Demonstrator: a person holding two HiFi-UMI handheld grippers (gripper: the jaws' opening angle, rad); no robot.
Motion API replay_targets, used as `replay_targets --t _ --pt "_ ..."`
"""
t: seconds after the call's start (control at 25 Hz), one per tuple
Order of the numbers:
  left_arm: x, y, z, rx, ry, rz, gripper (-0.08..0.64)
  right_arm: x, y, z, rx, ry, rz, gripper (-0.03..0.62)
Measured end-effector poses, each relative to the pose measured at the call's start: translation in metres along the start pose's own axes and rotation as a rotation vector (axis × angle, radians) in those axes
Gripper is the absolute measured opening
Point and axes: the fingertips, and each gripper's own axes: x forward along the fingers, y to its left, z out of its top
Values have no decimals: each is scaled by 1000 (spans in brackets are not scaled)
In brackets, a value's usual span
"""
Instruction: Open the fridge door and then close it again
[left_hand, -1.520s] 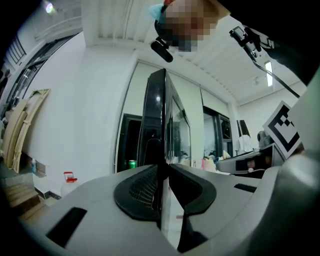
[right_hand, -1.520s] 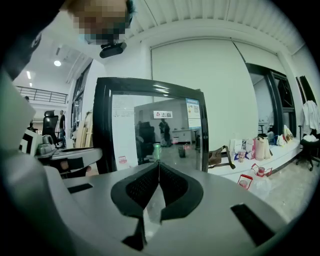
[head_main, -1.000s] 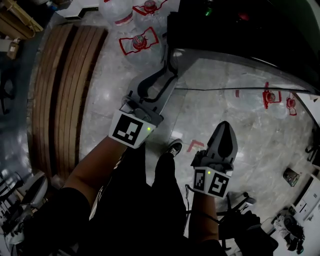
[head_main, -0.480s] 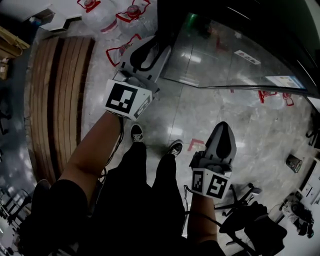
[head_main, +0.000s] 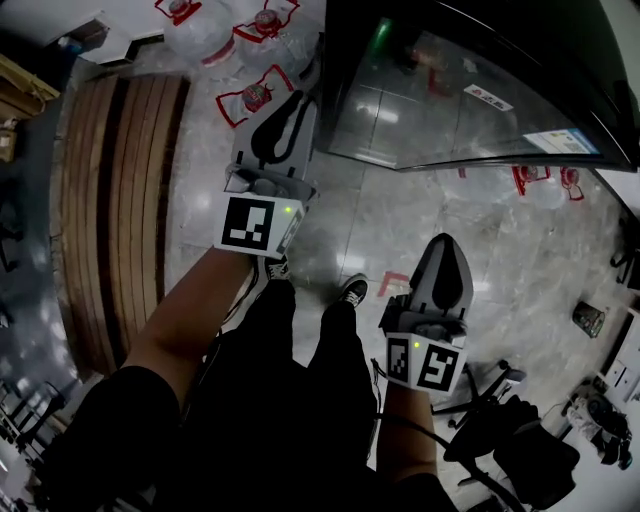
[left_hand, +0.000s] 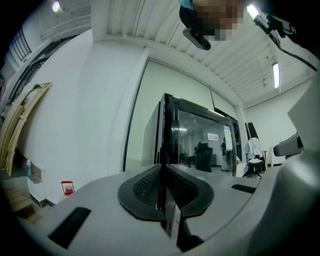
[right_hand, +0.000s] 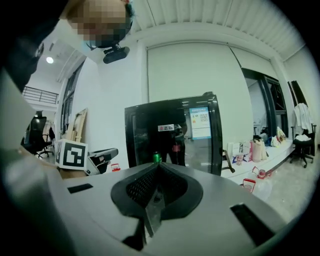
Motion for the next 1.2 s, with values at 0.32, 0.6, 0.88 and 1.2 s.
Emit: replay_targets --t 0.32,0.6,0.88,1.2 --pt "-106 -74 78 0 42 -43 6 -35 62 61 -50 -51 239 15" --pt "-207 -155 177 -70 17 103 6 -140 85 137 -110 -113 449 15" --pt "-267 -226 220 -47 3 145 6 -226 71 163 -124 -132 530 15" --pt "-321 -263 248 -48 -10 143 6 -291 84 186 -137 -178 563 15"
